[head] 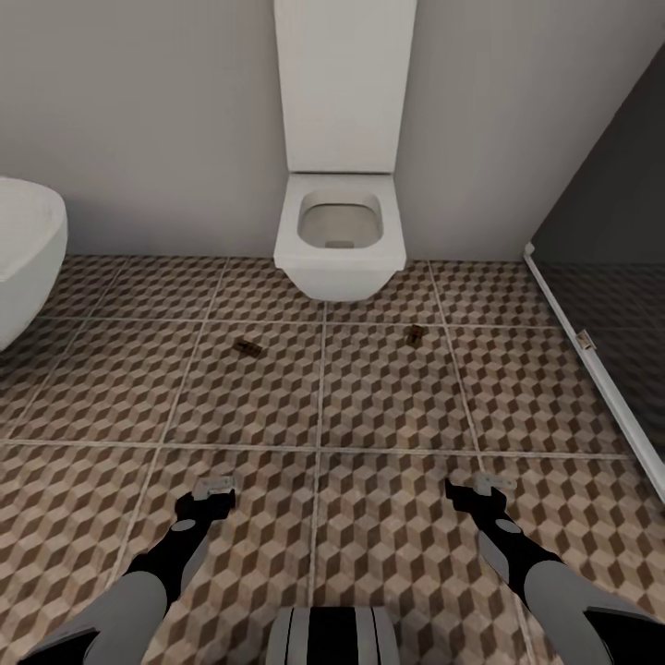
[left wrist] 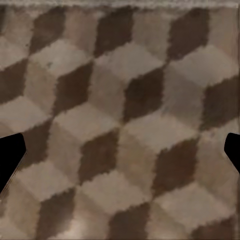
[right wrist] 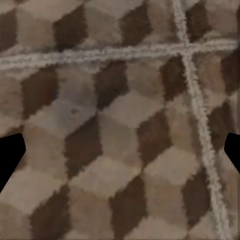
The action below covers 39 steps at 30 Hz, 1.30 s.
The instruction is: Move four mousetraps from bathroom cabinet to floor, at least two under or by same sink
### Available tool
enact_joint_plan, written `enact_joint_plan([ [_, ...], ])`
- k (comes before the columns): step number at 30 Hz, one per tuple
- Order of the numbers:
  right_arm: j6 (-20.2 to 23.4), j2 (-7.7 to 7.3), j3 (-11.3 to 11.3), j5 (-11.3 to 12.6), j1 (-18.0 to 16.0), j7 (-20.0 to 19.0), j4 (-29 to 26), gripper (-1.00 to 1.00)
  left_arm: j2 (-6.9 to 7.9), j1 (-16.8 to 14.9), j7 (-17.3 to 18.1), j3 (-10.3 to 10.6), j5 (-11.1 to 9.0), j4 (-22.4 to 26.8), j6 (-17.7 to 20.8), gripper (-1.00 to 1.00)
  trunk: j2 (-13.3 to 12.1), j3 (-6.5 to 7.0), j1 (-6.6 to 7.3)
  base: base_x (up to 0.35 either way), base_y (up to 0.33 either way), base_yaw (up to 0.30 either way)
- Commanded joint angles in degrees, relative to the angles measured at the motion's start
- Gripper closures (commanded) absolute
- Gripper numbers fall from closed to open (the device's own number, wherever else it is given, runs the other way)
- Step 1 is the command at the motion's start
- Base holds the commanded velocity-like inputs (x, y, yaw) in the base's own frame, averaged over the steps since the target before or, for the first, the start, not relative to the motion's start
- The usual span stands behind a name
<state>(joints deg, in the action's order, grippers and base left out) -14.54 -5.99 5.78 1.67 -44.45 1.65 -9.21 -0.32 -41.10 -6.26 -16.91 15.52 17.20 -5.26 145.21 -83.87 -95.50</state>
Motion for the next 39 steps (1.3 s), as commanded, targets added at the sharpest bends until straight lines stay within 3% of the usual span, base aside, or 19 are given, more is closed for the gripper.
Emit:
enact_joint_plan([
  [1,-0.2,0.01,0.2,0.2,0.0,-0.1,0.1,-1.0,-0.03,0.0,-0.2,-0.3,0.6,-0.1,-0.2,-1.0,0.0,0.2,0.03,0.0,0.0,0.0],
  [39,-0.1,-0.16,-0.4,-0.6,0.0,0.3,0.0,-1.0,0.28,0.0,0.2,-0.1,0.4,-0.4,-0.2,-1.0,-0.5,8.62,1.01,0.0,0.0,0.0],
])
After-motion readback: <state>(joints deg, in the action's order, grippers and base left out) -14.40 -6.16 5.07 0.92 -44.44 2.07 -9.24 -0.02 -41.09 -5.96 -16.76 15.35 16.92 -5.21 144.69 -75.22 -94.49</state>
